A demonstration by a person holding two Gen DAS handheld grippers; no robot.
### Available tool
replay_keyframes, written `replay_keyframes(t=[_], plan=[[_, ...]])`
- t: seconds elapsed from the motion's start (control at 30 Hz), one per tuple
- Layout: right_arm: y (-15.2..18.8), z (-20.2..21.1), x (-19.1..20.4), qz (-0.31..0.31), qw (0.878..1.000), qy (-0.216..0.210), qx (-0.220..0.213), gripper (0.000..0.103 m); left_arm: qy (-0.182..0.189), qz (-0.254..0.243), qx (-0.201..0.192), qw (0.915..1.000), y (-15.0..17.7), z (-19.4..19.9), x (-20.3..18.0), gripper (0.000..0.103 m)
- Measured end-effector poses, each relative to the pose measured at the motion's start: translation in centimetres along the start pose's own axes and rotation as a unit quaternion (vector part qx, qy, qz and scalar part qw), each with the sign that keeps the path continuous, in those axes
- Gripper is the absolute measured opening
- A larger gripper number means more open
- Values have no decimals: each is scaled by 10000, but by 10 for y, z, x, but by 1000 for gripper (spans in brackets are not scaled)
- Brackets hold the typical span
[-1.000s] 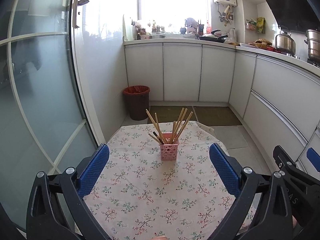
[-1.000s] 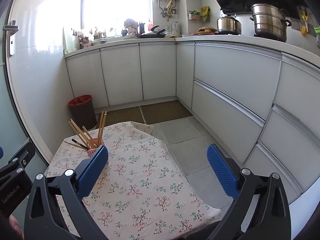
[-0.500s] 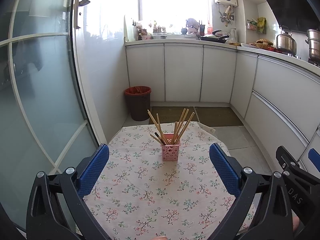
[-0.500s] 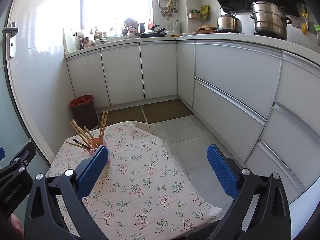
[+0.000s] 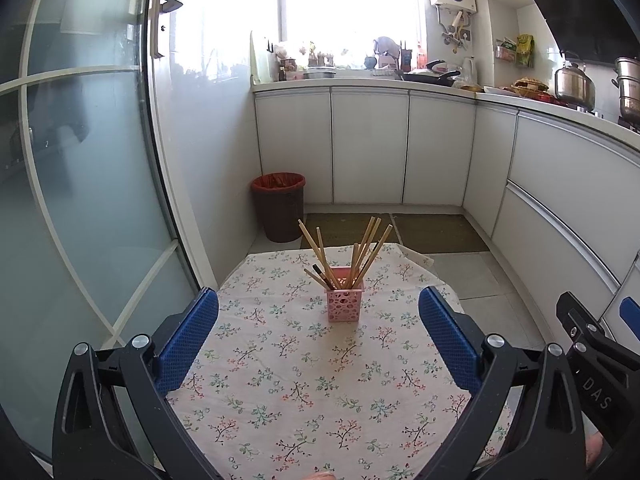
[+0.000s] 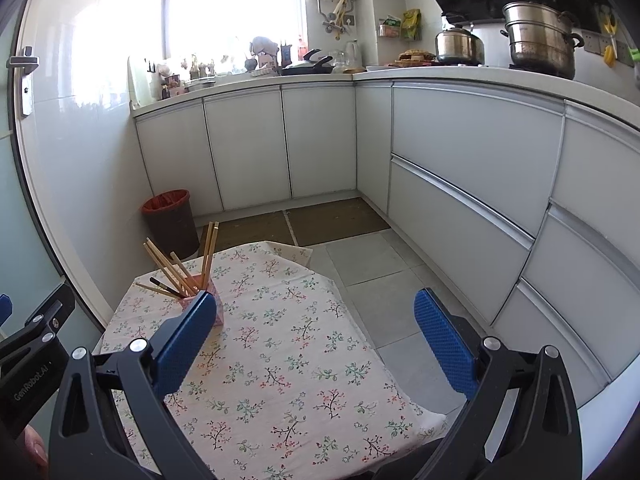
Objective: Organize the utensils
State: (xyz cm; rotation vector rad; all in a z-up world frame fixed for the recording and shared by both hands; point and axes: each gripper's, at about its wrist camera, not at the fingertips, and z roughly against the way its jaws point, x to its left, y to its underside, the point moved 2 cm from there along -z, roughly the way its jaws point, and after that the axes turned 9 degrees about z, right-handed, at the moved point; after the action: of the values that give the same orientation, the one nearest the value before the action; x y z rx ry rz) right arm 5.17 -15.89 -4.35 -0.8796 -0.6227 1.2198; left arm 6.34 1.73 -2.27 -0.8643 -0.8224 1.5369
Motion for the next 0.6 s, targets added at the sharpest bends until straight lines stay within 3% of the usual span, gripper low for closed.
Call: replay_keyframes(t=[0.6], plan=[[2, 1, 1, 2, 10000, -47, 39, 97, -6, -11, -9, 10000, 1, 2, 0, 96]])
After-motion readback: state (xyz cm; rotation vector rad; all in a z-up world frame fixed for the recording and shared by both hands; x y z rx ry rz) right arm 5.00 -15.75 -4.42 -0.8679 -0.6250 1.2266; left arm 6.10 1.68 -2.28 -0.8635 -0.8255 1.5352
